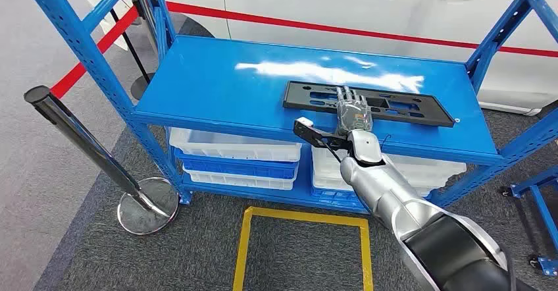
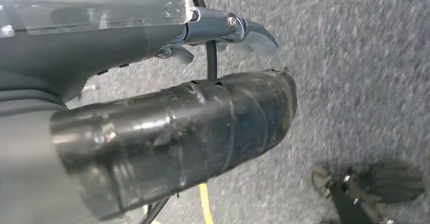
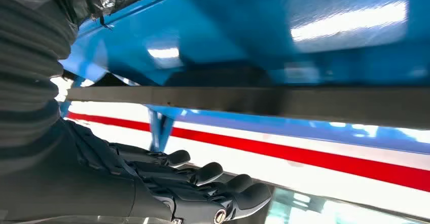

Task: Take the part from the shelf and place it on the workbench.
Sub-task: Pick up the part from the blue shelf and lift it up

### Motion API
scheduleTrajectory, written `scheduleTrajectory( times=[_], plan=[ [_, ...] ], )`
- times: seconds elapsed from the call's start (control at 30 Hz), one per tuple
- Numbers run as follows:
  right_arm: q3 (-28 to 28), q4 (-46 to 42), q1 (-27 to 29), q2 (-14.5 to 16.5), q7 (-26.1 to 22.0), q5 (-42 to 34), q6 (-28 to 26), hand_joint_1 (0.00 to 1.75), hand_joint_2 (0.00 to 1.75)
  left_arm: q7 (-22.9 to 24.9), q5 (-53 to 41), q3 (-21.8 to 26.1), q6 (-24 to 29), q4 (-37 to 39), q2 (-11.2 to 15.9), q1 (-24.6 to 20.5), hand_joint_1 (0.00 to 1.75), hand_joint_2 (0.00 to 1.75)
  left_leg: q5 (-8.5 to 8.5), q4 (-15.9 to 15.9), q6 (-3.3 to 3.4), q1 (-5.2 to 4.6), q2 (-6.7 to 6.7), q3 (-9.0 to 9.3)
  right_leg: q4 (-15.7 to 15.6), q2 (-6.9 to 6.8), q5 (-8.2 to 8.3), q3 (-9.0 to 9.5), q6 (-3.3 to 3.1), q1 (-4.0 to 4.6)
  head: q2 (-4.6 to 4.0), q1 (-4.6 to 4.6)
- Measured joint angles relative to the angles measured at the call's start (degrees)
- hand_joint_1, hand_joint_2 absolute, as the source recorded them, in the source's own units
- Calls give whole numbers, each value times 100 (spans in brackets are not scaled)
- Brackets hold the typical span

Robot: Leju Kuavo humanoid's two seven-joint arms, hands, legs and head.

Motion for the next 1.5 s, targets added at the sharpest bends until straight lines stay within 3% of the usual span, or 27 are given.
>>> scheduleTrajectory(
  times=[0.17,0.23,0.3,0.33,0.37,0.47,0.53,0.67,0.73,0.8,0.83,0.87,0.9,0.97,1.0,1.03,1.17,1.4,1.5],
  plan=[
    [-177,1,80,-156,19,54,-155,0,175,-14,-28,-202,356,-572,-523,717,0,0,32,-216,162,11,31,161,-15,7,-63,51,121,-51,0,8],
    [-243,3,90,-221,31,97,-169,0,175,75,1,-249,255,-790,-689,942,0,0,56,-303,192,32,48,227,493,4,-333,-203,151,-63,0,12],
    [-277,8,133,-262,49,126,-170,0,175,127,31,-280,197,-962,-791,1045,0,0,39,-296,193,44,39,234,1203,3,-589,-624,183,-98,0,12],
    [-284,10,165,-273,57,137,-170,0,175,142,40,-299,179,-1029,-825,1066,0,0,21,-280,177,57,28,237,1374,1,-580,-752,205,-125,0,10],
    [-286,11,191,-278,63,151,-170,0,175,154,47,-320,164,-1087,-849,1082,0,0,-2,-254,149,76,16,240,1337,-2,-461,-778,231,-156,0,10],
    [-305,12,212,-289,66,185,-169,0,175,173,65,-364,119,-1234,-882,1131,0,0,-126,-89,1,135,-17,230,396,8,89,-400,333,-236,0,15],
    [-320,12,220,-296,67,192,-167,0,175,178,70,-371,105,-1309,-884,1165,0,0,-186,-17,-97,131,-35,214,135,44,150,-286,294,-231,0,19],
    [-330,-3,210,-295,74,241,-142,0,175,222,111,-379,38,-1418,-926,1224,0,0,-281,63,-211,158,-25,219,148,63,122,-260,74,-197,0,18],
    [-341,-12,207,-295,78,289,-116,1,175,261,151,-380,-2,-1472,-945,1240,0,0,-562,596,-213,155,-1,-27,123,54,110,-210,-4,-179,0,17],
    [-349,-12,213,-291,77,337,-73,72,175,294,183,-380,-22,-1522,-948,1255,0,0,-851,1371,-186,125,6,-436,120,53,85,-183,-52,-129,0,17],
    [-350,-12,218,-288,72,353,-40,116,175,308,194,-380,-29,-1545,-948,1266,0,0,-877,1602,-161,104,6,-579,121,53,70,-163,-73,-101,0,17],
    [-354,-12,224,-284,61,364,-4,158,175,320,203,-381,-36,-1565,-948,1278,0,0,-791,1623,-120,80,5,-624,121,55,52,-135,-91,-73,0,18],
    [-361,-12,229,-281,45,369,31,166,175,332,217,-382,-42,-1587,-950,1291,0,0,-607,1422,-65,48,4,-562,121,58,31,-100,-105,-45,0,18],
    [-380,-14,239,-273,2,369,69,175,175,350,264,-382,-53,-1638,-947,1314,0,0,-184,671,96,-33,0,-242,117,61,-19,-37,-114,5,0,22],
    [-391,-15,243,-270,-16,369,75,175,175,357,291,-382,-62,-1663,-946,1320,0,0,-68,352,163,-69,-2,-100,116,63,-38,-24,-107,18,0,24],
    [-402,-16,253,-268,-30,369,75,175,175,361,312,-382,-73,-1686,-947,1323,0,0,-14,148,183,-88,-2,-11,121,62,-52,-23,-100,29,0,28],
    [-434,-16,304,-267,-71,368,75,175,175,375,340,-383,-100,-1746,-959,1323,0,0,-35,20,54,-108,-10,32,113,50,-65,-38,-84,10,0,35],
    [-480,-17,320,-264,-205,365,77,175,175,404,401,-383,-103,-1801,-961,1335,0,0,-55,21,94,-115,-22,29,66,32,-67,-7,-65,7,0,36],
    [-490,-16,330,-264,-237,369,74,175,175,405,473,-381,-125,-1807,-961,1335,0,131,-54,23,109,-120,-23,29,62,31,-61,-5,-53,2,0,36]
  ],
)
